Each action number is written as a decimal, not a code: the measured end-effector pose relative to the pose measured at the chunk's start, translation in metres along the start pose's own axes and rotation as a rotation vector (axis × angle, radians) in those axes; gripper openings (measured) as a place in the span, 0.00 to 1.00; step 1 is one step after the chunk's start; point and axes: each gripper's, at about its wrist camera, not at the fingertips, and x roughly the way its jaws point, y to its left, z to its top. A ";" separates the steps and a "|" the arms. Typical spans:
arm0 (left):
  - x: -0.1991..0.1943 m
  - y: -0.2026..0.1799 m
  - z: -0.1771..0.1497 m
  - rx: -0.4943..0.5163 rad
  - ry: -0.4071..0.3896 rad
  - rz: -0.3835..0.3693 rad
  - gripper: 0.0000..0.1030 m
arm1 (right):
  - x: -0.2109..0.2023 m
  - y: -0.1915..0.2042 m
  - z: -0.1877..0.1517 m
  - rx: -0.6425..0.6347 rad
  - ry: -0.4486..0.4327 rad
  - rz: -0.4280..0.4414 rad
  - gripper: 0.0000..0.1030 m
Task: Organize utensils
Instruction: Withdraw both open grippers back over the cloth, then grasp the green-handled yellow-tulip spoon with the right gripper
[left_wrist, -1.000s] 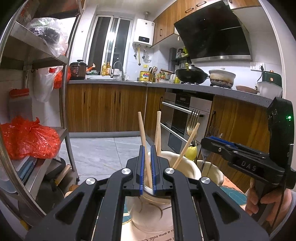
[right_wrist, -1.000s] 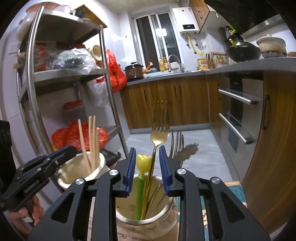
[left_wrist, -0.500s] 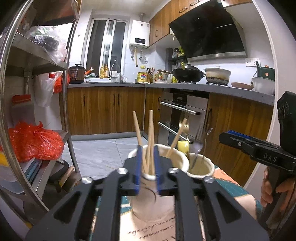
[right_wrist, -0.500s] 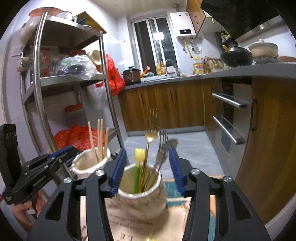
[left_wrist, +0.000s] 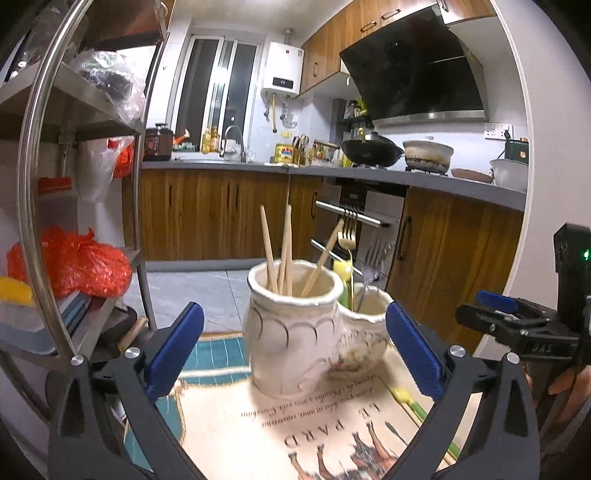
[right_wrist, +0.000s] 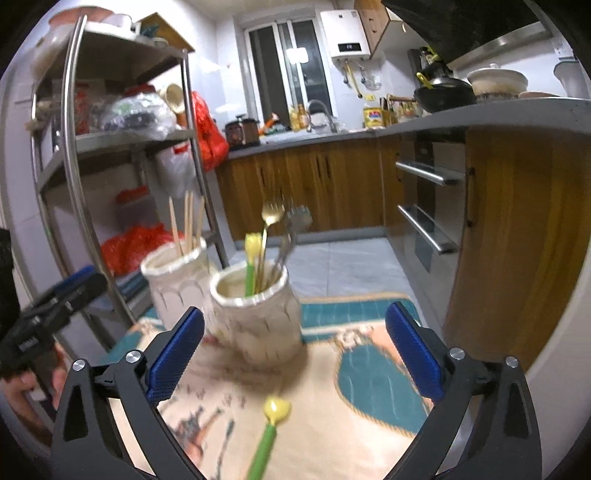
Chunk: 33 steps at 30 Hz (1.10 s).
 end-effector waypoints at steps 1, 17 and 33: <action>-0.002 -0.001 -0.003 -0.002 0.012 0.001 0.94 | -0.001 0.000 -0.003 -0.005 0.011 -0.007 0.95; -0.012 -0.019 -0.037 0.036 0.127 0.014 0.94 | 0.008 0.004 -0.056 -0.078 0.278 -0.073 0.95; 0.002 -0.028 -0.044 0.072 0.179 0.011 0.94 | 0.028 0.016 -0.067 -0.070 0.378 0.013 0.49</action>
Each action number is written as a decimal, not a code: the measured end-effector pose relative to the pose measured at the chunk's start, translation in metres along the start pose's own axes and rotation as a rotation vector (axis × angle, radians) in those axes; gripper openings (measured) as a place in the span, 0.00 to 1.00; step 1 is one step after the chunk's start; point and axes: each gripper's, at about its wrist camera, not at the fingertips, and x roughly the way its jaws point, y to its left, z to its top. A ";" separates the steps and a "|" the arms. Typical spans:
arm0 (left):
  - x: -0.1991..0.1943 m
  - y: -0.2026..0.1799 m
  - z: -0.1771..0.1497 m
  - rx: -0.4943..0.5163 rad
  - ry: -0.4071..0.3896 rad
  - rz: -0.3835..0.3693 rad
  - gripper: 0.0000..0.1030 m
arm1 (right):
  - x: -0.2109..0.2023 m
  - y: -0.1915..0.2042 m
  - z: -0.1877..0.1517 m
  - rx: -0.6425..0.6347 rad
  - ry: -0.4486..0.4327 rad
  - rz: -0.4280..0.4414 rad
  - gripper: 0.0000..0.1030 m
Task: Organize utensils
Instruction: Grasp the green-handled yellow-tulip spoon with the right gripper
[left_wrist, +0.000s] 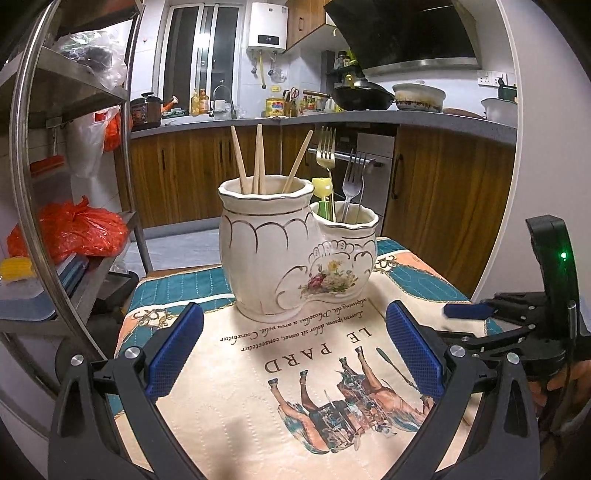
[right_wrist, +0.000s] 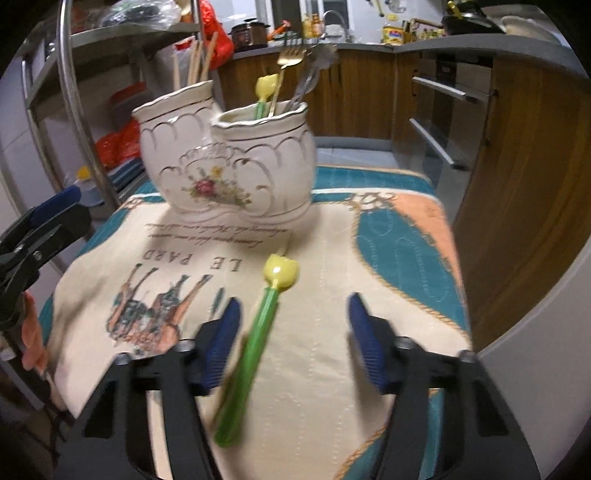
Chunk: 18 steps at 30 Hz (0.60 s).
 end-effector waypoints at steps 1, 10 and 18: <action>0.000 0.000 0.000 0.001 0.000 -0.001 0.94 | 0.001 0.001 0.000 0.001 0.006 0.020 0.41; -0.001 -0.001 0.000 0.007 -0.001 -0.005 0.94 | 0.009 0.011 -0.001 -0.019 0.065 0.070 0.12; -0.001 -0.002 0.000 0.009 -0.003 -0.007 0.94 | 0.008 0.011 -0.001 -0.092 0.067 -0.019 0.10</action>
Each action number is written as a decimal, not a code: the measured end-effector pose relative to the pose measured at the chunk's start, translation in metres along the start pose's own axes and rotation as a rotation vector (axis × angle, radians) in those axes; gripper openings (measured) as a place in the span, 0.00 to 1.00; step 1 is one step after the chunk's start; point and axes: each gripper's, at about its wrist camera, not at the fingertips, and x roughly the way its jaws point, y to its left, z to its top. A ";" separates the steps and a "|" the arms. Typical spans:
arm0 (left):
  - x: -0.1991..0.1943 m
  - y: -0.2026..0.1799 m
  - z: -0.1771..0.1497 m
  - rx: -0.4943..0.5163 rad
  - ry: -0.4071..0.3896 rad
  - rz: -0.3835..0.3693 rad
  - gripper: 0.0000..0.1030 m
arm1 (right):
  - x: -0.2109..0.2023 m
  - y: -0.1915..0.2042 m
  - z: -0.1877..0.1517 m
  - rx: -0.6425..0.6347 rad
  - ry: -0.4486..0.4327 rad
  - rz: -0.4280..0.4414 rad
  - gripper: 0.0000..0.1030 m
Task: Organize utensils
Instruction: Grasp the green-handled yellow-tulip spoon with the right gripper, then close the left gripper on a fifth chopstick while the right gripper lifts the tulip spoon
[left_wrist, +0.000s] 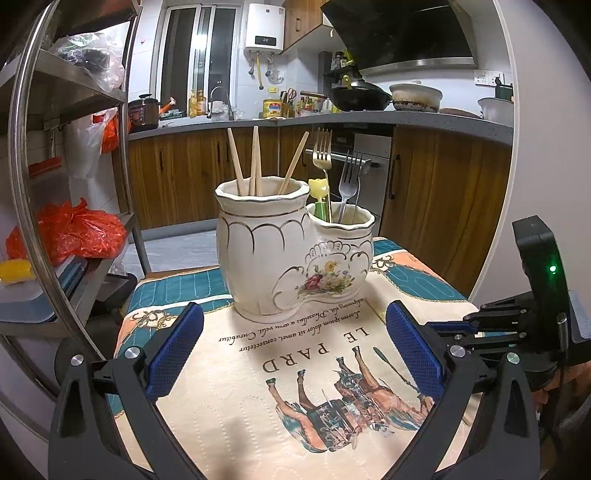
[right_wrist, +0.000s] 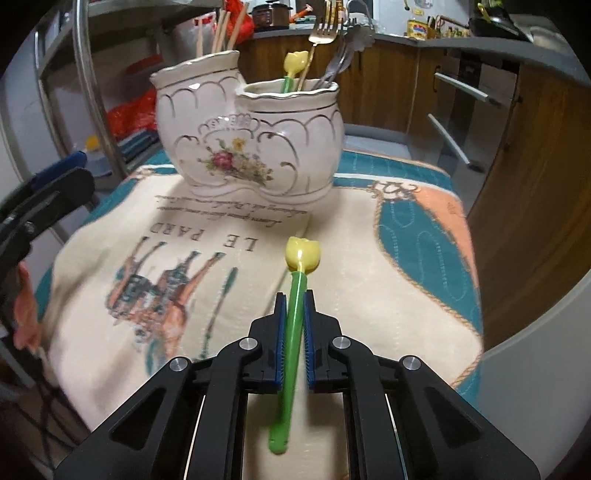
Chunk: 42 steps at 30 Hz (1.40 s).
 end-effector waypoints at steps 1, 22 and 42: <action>0.000 0.000 0.000 0.001 0.000 -0.001 0.94 | 0.001 -0.001 0.001 0.001 0.001 -0.003 0.10; 0.017 -0.057 -0.004 0.124 0.113 -0.054 0.94 | -0.021 -0.047 0.017 0.140 -0.118 0.057 0.10; 0.066 -0.127 -0.029 0.129 0.459 -0.075 0.28 | -0.078 -0.052 0.021 0.108 -0.366 0.027 0.10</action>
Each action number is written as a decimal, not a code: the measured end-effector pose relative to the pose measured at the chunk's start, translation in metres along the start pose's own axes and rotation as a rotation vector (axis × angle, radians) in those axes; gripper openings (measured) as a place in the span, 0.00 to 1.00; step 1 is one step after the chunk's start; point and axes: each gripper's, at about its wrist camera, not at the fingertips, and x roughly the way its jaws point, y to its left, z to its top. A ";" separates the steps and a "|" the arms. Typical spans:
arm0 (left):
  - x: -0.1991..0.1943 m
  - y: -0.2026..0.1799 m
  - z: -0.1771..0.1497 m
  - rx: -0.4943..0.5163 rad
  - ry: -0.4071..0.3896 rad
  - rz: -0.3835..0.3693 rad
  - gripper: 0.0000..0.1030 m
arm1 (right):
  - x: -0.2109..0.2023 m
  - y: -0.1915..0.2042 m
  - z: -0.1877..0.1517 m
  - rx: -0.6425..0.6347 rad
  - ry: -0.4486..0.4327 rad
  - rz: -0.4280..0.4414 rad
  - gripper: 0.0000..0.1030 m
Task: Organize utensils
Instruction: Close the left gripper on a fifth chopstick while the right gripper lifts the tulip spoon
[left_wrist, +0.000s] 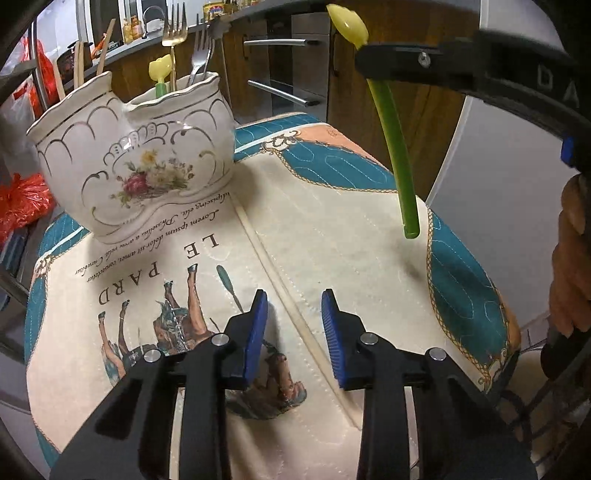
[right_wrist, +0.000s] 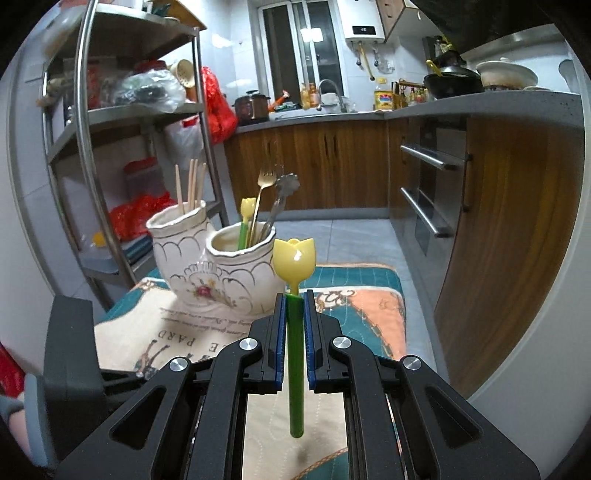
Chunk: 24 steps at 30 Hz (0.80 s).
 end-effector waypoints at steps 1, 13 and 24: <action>0.000 0.000 0.001 -0.001 0.002 0.004 0.25 | 0.000 0.000 0.000 0.002 -0.001 0.003 0.10; -0.009 0.028 0.001 -0.025 -0.053 -0.050 0.06 | -0.008 0.003 -0.001 0.002 -0.032 0.014 0.10; -0.088 0.071 -0.017 -0.023 -0.419 -0.135 0.06 | -0.007 0.007 0.001 0.032 -0.056 0.037 0.10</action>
